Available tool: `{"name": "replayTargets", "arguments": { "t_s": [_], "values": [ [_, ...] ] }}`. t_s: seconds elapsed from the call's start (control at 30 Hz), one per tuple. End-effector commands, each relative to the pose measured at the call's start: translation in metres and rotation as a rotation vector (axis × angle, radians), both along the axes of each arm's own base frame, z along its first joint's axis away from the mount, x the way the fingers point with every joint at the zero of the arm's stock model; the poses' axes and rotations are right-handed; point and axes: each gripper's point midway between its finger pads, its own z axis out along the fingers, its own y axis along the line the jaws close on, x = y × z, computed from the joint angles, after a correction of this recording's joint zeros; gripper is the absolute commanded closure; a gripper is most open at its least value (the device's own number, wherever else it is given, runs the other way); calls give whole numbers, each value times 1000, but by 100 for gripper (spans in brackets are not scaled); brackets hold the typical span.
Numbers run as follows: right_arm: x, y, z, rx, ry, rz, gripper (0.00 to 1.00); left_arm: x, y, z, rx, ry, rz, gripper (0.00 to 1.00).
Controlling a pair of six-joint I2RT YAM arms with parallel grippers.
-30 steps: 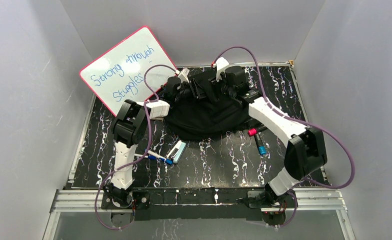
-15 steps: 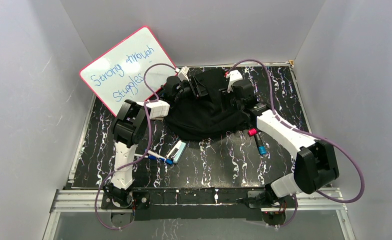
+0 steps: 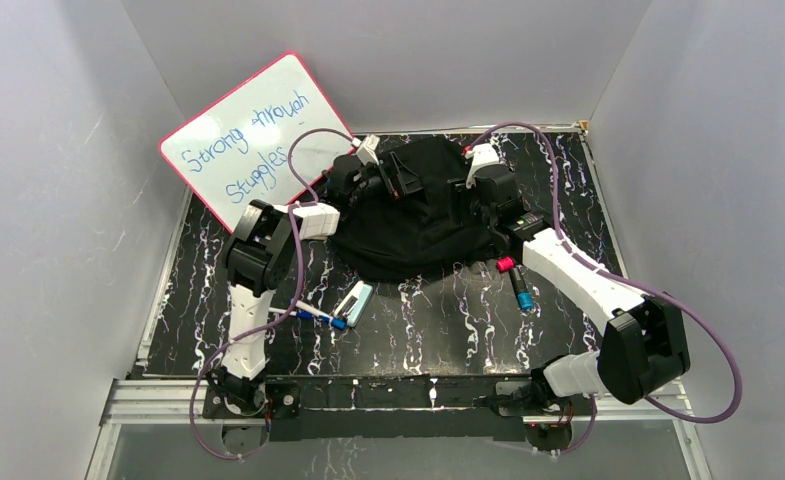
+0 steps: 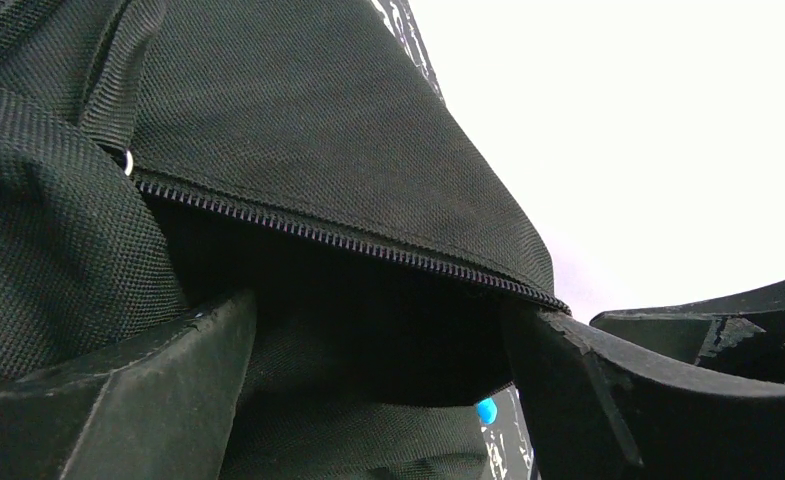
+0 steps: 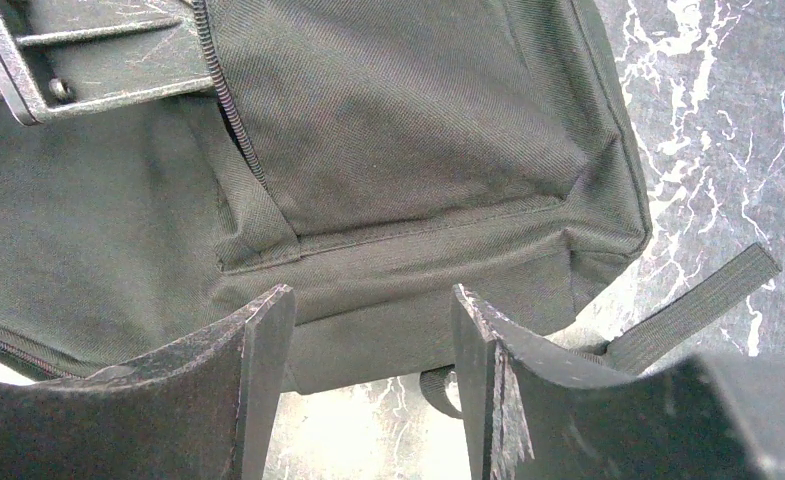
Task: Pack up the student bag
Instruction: Unzip the student bag at the center of the board, then pick up the stationery from the center of the board.
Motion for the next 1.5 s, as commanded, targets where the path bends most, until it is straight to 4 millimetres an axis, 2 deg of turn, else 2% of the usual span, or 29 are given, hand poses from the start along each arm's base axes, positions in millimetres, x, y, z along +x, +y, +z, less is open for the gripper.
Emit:
{"name": "replayTargets", "arguments": {
  "t_s": [0.0,0.17,0.4,0.57,0.77,0.9,0.93,0.97,1.07,1.2,1.37,1.47],
  "values": [
    [0,-6,13,31,-39,-35,33,-2,2,34,-5,-77,12,9],
    [-3,-8,15,36,-44,-41,33,3,9,38,57,-76,47,8],
    [-7,-10,12,41,-41,-45,33,6,27,43,157,-62,107,23],
    [-7,-11,8,39,-34,-48,32,4,37,57,179,-98,126,26],
    [-7,-28,5,16,-23,-160,31,-3,50,68,237,-124,149,35],
    [-14,-52,-5,1,19,-315,30,-18,65,70,288,-124,165,38],
    [-17,-60,-9,-5,36,-352,29,-23,69,65,306,-115,171,39],
    [-20,-66,-13,-7,58,-382,29,-28,76,71,317,-128,187,39],
    [-31,-83,-26,-7,118,-447,29,-47,95,69,367,-133,219,39],
    [-45,-108,-44,27,178,-550,28,-72,117,56,431,-112,241,37],
    [-48,-129,-63,112,248,-630,28,-91,134,47,472,-90,259,35],
    [-47,-129,-73,139,295,-619,28,-95,138,48,478,-92,264,34]
  ]
}}
